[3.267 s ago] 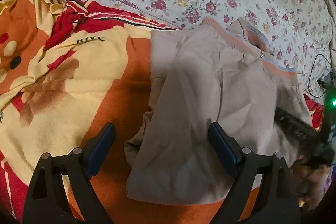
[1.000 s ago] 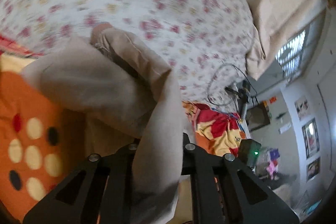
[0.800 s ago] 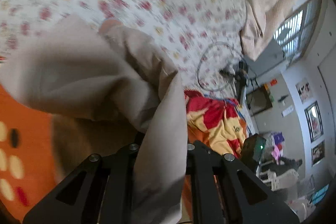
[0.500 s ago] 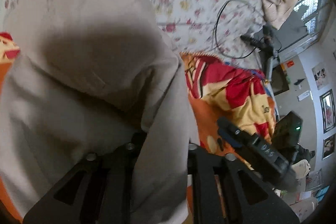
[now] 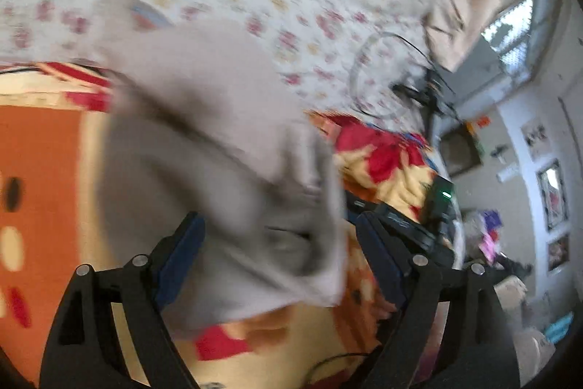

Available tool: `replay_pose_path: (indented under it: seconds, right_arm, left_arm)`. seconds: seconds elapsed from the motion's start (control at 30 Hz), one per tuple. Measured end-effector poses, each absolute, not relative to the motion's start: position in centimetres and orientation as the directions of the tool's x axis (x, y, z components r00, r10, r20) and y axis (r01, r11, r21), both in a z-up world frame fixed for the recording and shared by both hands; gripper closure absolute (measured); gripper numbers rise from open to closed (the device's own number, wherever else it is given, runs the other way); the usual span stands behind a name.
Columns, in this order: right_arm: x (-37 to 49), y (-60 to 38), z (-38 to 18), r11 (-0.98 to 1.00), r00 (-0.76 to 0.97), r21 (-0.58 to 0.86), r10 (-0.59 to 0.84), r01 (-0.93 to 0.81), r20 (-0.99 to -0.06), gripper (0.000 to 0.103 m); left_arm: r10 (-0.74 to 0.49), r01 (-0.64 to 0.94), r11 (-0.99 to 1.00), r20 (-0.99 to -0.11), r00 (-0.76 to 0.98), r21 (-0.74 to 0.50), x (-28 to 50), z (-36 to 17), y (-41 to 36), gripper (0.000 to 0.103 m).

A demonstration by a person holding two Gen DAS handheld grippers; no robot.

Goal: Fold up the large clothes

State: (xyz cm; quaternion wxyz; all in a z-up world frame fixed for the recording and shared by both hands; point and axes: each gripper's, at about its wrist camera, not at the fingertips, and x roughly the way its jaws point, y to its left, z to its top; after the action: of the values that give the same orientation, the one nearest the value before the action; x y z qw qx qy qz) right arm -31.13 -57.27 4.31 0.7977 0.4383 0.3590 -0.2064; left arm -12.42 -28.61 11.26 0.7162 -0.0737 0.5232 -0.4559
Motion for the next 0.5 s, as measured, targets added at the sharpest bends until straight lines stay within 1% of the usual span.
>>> replay_pose_path:
  seconds: [0.1,0.2,0.27,0.37,0.5]
  right_arm:
    - [-31.2,-57.2,4.5,0.535,0.666,0.557,-0.014,0.635,-0.745,0.041]
    - [-31.2,-57.1,4.6,0.539,0.663,0.553,-0.015,0.636,-0.749,0.04]
    - [-31.3,-57.2,4.3,0.531,0.657,0.554,-0.007,0.641,-0.754,0.04]
    - [-31.2,-57.5,3.9,0.509,0.661,0.575,0.015,0.641,-0.75,0.04]
    - [-31.2,-57.6,3.7,0.487,0.668,0.597,0.037,0.638,-0.743,0.04]
  left_arm:
    - [-0.691,0.51,0.651,-0.718,0.09,-0.562,-10.5,10.0,-27.8,0.018]
    - [-0.681,0.392,0.706,-0.717,0.148,-0.59,-7.7,8.6,-26.4,0.018]
    - [-0.655,0.342,0.741,-0.734,0.18,-0.578,-5.8,7.8,-26.2,0.018]
    - [-0.658,0.348,0.74,-0.728,0.195,-0.576,-3.4,7.7,-27.8,0.018]
    - [-0.663,0.434,0.699,-0.743,0.096,-0.568,-1.6,7.6,-33.4,0.018]
